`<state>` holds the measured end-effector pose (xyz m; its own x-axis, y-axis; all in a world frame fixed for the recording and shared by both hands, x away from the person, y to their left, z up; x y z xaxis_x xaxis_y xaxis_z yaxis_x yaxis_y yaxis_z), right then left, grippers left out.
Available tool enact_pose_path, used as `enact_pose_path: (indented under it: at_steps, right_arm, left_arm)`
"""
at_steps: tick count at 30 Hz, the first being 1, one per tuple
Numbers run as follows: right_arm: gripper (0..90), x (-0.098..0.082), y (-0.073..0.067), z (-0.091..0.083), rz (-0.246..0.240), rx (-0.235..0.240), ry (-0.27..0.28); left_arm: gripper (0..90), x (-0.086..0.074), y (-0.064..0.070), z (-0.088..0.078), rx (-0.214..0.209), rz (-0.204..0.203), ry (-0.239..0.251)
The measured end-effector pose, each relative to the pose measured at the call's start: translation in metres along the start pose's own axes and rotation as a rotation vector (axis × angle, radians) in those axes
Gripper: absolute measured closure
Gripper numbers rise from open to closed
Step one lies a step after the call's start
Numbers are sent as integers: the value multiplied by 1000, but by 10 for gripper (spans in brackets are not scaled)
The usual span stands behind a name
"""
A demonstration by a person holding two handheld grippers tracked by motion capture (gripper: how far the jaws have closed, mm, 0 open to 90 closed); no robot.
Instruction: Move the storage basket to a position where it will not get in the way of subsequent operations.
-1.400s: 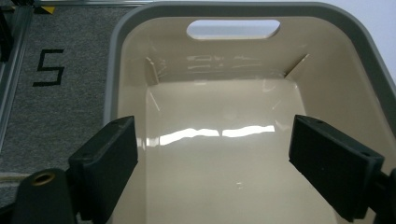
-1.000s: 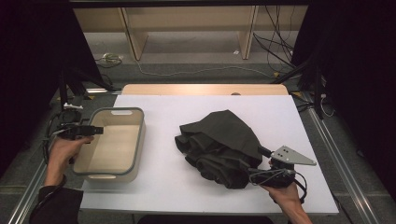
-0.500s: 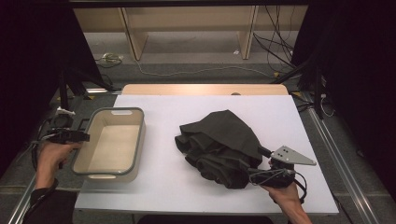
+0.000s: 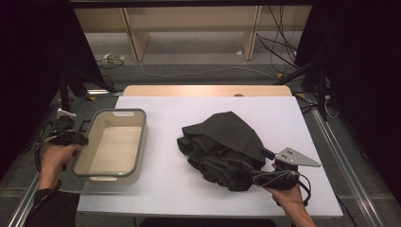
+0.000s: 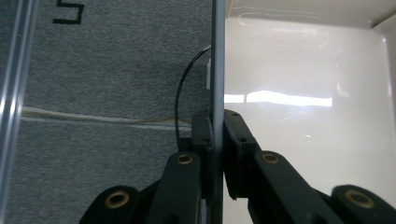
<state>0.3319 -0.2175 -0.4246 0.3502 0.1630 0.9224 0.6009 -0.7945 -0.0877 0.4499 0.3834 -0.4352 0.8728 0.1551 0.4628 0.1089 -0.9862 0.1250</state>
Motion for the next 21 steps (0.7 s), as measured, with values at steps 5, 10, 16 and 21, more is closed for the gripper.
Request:
enact_pose_path:
  at_steps: [5, 10, 16, 21]
  right_arm:
    - [160, -1, 0, 1, 7, 3, -5]
    - [160, -1, 1, 1, 10, 6, -2]
    - [160, 0, 2, 1, 10, 3, 0]
    - [161, -1, 2, 1, 13, 1, -2]
  left_arm:
    - [839, 6, 6, 5, 0, -13, 17]
    - [841, 14, 11, 10, 5, -3, 27]
    - [841, 22, 16, 14, 3, 5, 31]
    - [840, 23, 15, 16, -8, 14, 34]
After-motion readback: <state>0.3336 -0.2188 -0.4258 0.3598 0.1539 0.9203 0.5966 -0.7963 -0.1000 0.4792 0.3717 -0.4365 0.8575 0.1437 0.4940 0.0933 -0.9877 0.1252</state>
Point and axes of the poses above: each handheld gripper's, and its own axes: z roughly forward along the jaws, x roughly out of its top, y roughly to its right, the point moved 3 cm from there along z, roughly forward along the jaws, and after that the axes turned 3 degrees about -z, right-handed, at the moved point
